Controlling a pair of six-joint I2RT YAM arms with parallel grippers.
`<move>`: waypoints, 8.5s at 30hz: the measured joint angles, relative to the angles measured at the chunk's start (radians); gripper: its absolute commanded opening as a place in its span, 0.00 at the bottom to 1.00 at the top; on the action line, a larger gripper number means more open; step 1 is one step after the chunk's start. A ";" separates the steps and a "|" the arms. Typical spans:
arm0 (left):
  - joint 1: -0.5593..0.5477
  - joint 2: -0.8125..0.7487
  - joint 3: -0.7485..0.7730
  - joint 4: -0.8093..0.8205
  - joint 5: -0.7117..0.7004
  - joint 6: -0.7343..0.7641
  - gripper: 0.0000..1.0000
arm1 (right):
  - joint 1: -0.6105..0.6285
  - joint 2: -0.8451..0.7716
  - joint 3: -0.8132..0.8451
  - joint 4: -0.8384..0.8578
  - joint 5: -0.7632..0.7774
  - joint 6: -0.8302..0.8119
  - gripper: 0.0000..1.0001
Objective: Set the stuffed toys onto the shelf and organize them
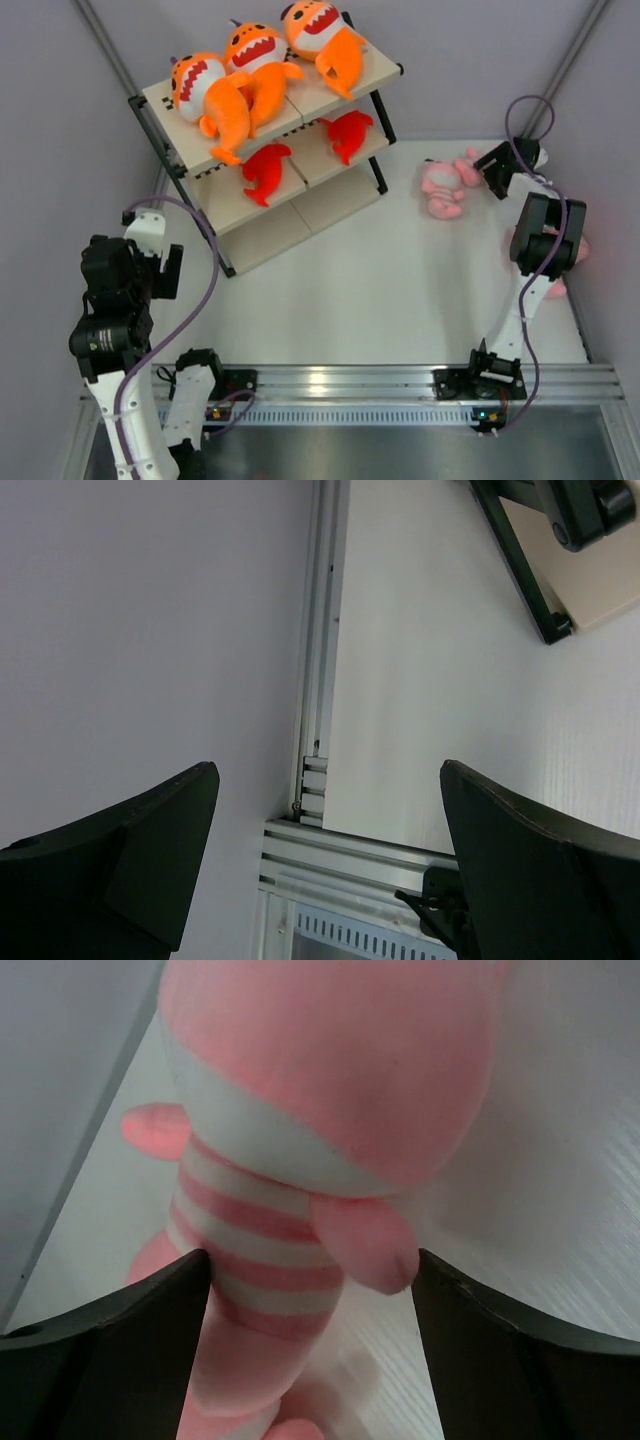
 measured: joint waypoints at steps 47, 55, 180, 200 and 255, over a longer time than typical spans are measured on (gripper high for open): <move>-0.109 -0.047 -0.052 -0.001 0.044 0.013 0.99 | 0.562 -0.404 -0.413 -0.123 -0.613 -0.637 0.22; -0.110 -0.047 -0.053 0.000 0.029 0.030 0.99 | 0.562 -0.315 -0.415 -0.043 -0.504 -0.596 0.56; -0.097 -0.136 -0.337 -0.001 0.023 0.022 0.98 | 0.255 -0.447 -0.662 0.188 0.002 0.035 0.00; -0.097 -0.167 -0.402 0.006 0.030 0.029 0.98 | 0.685 -0.804 -0.712 -0.043 -0.332 -0.236 0.00; -0.095 -0.167 -0.398 0.006 0.023 0.045 0.98 | 0.876 -0.123 -0.444 0.619 -0.195 0.287 0.34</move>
